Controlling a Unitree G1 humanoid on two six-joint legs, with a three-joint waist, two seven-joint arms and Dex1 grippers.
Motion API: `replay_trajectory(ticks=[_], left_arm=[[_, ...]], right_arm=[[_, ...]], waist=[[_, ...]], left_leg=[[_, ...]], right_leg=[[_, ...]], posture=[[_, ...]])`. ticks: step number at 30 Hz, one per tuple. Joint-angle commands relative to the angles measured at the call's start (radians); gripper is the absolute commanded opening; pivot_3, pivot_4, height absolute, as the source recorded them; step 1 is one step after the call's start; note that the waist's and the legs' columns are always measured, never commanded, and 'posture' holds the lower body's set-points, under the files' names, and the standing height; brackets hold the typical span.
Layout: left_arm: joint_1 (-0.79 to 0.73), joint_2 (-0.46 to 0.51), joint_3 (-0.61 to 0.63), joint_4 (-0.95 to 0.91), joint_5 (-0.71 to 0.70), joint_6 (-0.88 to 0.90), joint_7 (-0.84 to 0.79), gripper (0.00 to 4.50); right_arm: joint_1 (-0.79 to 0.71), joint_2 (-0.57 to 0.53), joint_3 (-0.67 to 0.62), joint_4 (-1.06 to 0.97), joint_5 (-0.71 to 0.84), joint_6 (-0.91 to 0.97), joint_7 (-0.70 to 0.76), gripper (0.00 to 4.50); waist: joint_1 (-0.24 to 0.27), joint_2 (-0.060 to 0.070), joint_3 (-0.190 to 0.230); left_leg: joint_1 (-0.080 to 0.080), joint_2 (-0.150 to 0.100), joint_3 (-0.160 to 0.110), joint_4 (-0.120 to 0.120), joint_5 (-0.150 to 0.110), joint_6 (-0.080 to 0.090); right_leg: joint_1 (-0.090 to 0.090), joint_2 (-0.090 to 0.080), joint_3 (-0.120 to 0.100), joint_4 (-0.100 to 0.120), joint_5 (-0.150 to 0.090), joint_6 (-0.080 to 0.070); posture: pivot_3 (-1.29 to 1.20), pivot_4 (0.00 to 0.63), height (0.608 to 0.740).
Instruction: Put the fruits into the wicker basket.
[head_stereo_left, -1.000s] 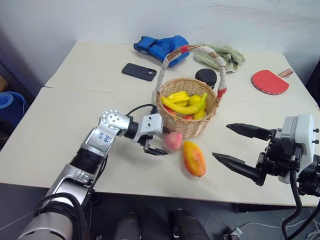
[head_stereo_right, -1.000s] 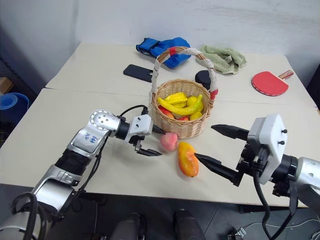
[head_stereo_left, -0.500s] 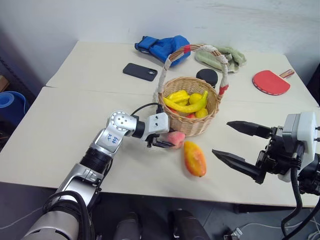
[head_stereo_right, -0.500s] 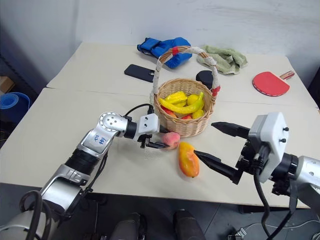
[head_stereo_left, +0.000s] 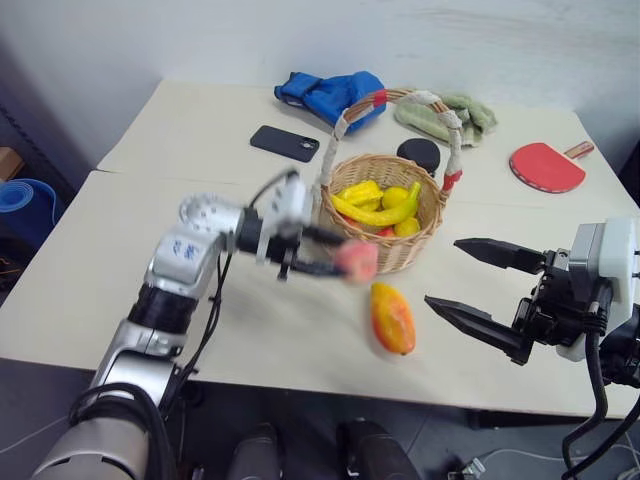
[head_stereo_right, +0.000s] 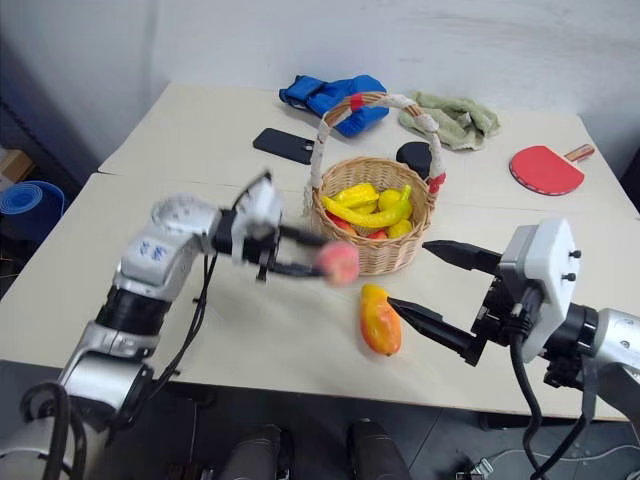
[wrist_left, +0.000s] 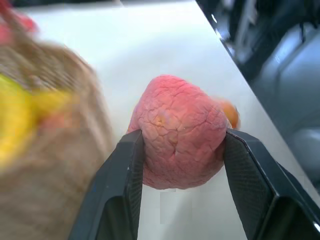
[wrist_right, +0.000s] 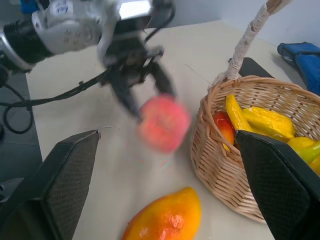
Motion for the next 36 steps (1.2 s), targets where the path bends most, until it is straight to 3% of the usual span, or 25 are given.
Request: replay_trajectory(ticks=[1, 6, 10, 14, 18, 22, 26, 28, 36], left_arm=[[-0.119, -0.070, 0.046, 0.099, 0.014, -0.010, 0.146, 2.05], [-0.198, -0.136, -0.034, 0.249, 0.153, -0.096, 0.262, 2.05], [-0.210, -0.151, -0.083, 0.335, 0.237, -0.184, 0.304, 3.30], [-0.195, -0.138, -0.057, 0.300, 0.207, -0.181, 0.263, 4.46], [-0.154, -0.080, 0.032, 0.197, 0.064, -0.103, 0.127, 4.46], [-0.043, 0.121, 0.087, 0.003, -0.113, 0.060, -0.130, 4.46], [0.040, 0.272, 0.059, -0.099, -0.119, 0.077, -0.243, 4.46], [0.074, 0.321, 0.041, -0.129, -0.090, 0.038, -0.272, 4.46], [0.108, 0.324, 0.014, -0.207, -0.094, 0.014, -0.245, 4.46]], right_arm=[[-0.010, -0.008, 0.000, 0.000, -0.005, -0.013, -0.002, 4.50], [-0.024, -0.003, 0.024, 0.000, -0.022, -0.019, -0.004, 4.50], [-0.031, 0.000, 0.039, 0.001, -0.040, -0.023, -0.009, 4.50], [-0.005, 0.001, 0.058, 0.002, -0.099, -0.012, -0.011, 4.50], [0.008, 0.005, 0.095, 0.004, -0.129, 0.014, -0.048, 4.50], [0.010, 0.024, 0.219, -0.013, -0.166, 0.055, -0.114, 4.50], [-0.026, 0.084, 0.341, 0.013, -0.180, 0.108, -0.204, 4.50], [-0.051, 0.117, 0.447, 0.040, -0.270, 0.125, -0.251, 4.50], [-0.120, 0.259, 0.674, 0.190, -0.499, 0.150, -0.334, 4.50]], waist=[[-0.002, 0.000, 0.000], [-0.008, 0.000, 0.000], [-0.010, 0.000, 0.000], [-0.007, 0.000, 0.000], [-0.010, 0.000, 0.000], [-0.032, 0.000, 0.000], [-0.034, 0.000, 0.000], [-0.029, 0.000, 0.000], [-0.023, 0.000, 0.000]], left_leg=[[0.000, -0.001, 0.000, 0.000, -0.001, 0.001], [0.000, -0.001, 0.001, -0.001, 0.001, -0.002], [0.001, 0.000, 0.003, -0.002, 0.002, -0.004], [0.000, 0.000, 0.003, -0.003, 0.002, -0.004], [0.000, 0.000, 0.004, -0.003, 0.002, -0.004], [0.003, 0.002, 0.004, -0.004, 0.003, -0.008], [0.005, 0.003, 0.002, -0.003, 0.003, -0.009], [0.004, 0.003, 0.001, -0.003, 0.003, -0.009], [0.001, 0.001, 0.002, -0.002, 0.002, -0.006]], right_leg=[[0.000, 0.000, 0.000, -0.001, 0.000, 0.001], [0.000, 0.000, 0.001, -0.001, 0.000, 0.002], [-0.002, 0.001, 0.003, -0.001, 0.000, 0.002], [-0.002, 0.001, 0.003, -0.001, 0.000, 0.002], [-0.002, 0.001, 0.003, 0.000, 0.000, 0.002], [-0.003, 0.002, 0.003, 0.004, 0.000, 0.001], [-0.003, 0.002, 0.002, 0.010, 0.000, 0.000], [-0.002, 0.002, 0.001, 0.008, -0.001, -0.001], [-0.004, 0.001, 0.002, 0.004, -0.002, -0.003]], posture=[[0.00, 0.150, 0.740], [0.00, 0.150, 0.740], [0.00, 0.150, 0.740], [0.00, 0.150, 0.740], [0.00, 0.150, 0.740], [0.00, 0.150, 0.740], [0.00, 0.150, 0.740], [0.00, 0.150, 0.740], [0.00, 0.150, 0.740]])
